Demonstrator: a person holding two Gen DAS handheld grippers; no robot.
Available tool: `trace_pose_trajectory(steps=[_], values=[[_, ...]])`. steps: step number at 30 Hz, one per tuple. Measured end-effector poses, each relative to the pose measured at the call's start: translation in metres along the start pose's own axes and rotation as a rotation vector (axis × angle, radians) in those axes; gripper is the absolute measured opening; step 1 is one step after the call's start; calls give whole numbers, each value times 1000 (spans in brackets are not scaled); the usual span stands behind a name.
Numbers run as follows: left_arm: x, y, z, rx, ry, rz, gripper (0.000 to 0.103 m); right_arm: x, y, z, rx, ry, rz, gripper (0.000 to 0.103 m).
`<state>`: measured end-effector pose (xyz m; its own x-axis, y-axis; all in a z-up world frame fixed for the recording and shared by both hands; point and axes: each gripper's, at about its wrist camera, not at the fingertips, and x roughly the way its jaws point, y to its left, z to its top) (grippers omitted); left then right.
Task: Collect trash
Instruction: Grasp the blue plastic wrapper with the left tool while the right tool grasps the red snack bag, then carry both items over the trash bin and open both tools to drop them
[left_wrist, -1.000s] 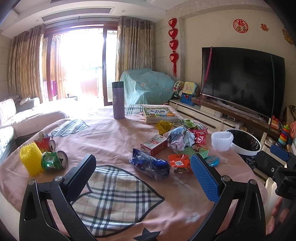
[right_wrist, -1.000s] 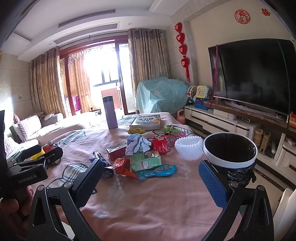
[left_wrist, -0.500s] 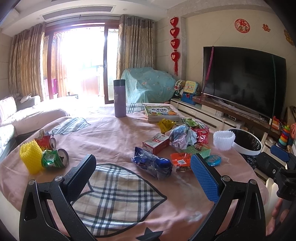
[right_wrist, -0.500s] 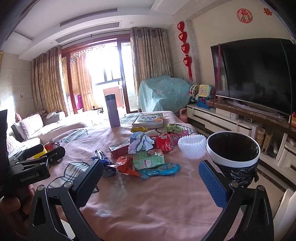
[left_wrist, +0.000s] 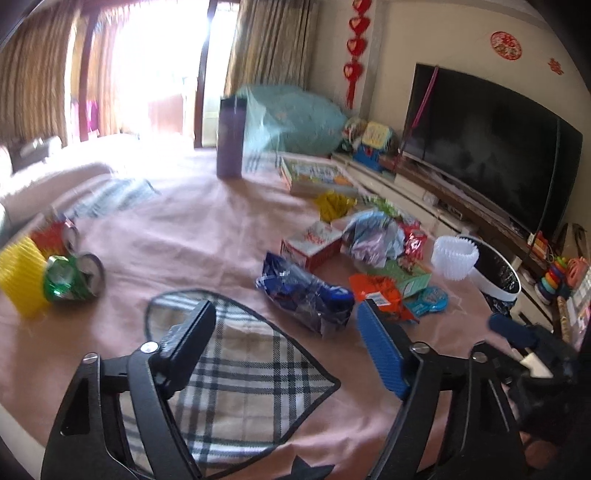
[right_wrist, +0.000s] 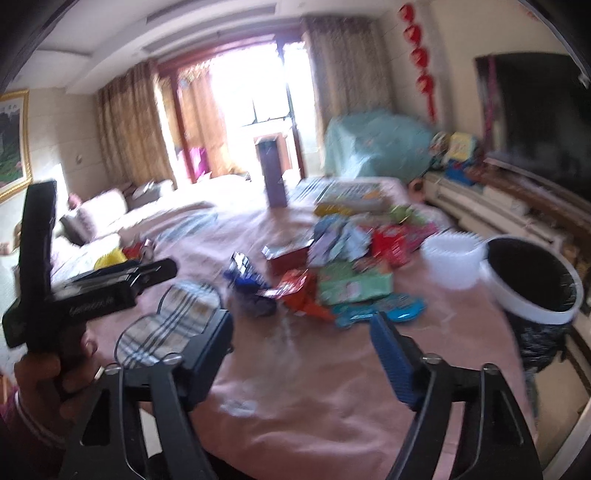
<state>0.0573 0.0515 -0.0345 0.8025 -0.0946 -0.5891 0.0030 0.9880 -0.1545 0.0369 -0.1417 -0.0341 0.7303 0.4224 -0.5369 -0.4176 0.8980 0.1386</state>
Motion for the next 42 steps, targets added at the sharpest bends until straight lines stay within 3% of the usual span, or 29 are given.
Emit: trace_pose_trajectory(steps=[4,9,14,17,18,20,21,23,24,25,35,42], values=[[32,4,4,-20,88,-44,77,29,-4,-1,3,70,31,58],[64,8,13,-58,165,-95,77,59,-10,6,-8,130,50,55],[85,7,20,-51,203,-98,76,83,-13,15,-35,169,59,47],[96,6,22,-55,226,-128,63,92,-16,19,-43,184,62,32],[98,5,22,-52,227,-138,60,95,-17,20,-46,192,64,22],[100,2,25,-39,223,-150,48,94,-18,20,-47,189,65,16],[101,0,26,-28,218,-139,46,94,-20,20,-44,185,67,15],[99,-5,27,-12,212,-145,31,89,-22,18,-26,182,82,14],[99,-6,27,-11,212,-150,31,86,-23,18,-16,178,91,14],[96,-7,26,-8,207,-151,21,83,-23,17,-10,175,97,13],[61,-23,15,37,162,-158,13,28,-39,12,83,79,135,12],[32,-57,18,99,113,-235,13,-9,-64,10,139,9,83,12]])
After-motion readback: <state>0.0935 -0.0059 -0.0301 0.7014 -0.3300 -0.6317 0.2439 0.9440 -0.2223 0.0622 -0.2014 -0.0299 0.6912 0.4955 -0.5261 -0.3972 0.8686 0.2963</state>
